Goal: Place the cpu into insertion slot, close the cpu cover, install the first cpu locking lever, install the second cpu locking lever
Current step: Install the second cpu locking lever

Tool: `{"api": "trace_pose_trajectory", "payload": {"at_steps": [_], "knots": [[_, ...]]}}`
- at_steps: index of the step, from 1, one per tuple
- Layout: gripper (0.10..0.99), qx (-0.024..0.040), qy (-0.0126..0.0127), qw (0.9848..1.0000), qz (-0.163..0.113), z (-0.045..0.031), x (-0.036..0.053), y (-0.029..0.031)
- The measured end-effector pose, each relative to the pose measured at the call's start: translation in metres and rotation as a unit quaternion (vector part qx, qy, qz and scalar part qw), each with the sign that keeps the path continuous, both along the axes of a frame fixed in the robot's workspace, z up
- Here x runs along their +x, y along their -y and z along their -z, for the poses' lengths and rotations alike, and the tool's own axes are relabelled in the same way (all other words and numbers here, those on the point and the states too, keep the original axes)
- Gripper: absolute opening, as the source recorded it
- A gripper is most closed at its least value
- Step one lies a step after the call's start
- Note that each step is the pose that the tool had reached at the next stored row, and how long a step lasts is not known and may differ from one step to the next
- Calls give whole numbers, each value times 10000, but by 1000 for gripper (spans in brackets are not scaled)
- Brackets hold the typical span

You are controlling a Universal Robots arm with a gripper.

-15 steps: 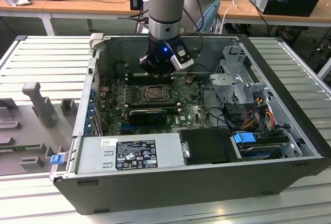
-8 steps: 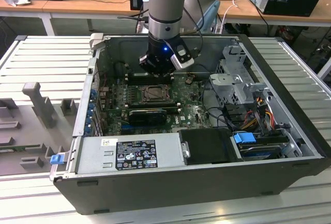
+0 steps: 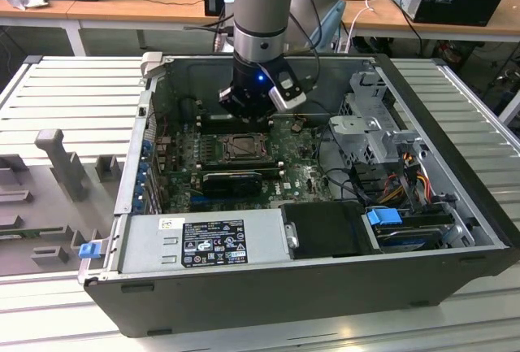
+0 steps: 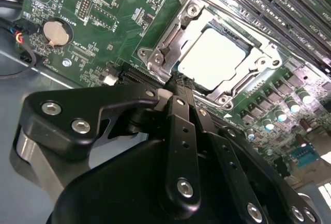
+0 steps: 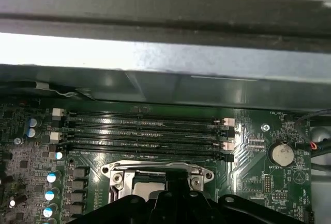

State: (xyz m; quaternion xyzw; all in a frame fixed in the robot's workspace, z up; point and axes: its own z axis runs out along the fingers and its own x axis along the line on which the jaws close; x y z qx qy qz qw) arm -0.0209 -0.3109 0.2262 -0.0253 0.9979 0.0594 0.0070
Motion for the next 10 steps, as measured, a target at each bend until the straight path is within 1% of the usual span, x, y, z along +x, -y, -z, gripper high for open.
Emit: {"api": "trace_pose_trajectory", "payload": {"at_steps": [1,3,4,6,10], "knots": [[106,0,0,10000,0,-25,0,1],[106,0,0,10000,0,-48,0,4],[106,1,0,10000,-1,-48,0,7],[106,0,0,10000,0,-49,0,39],[106,0,0,10000,0,-49,0,74]]}}
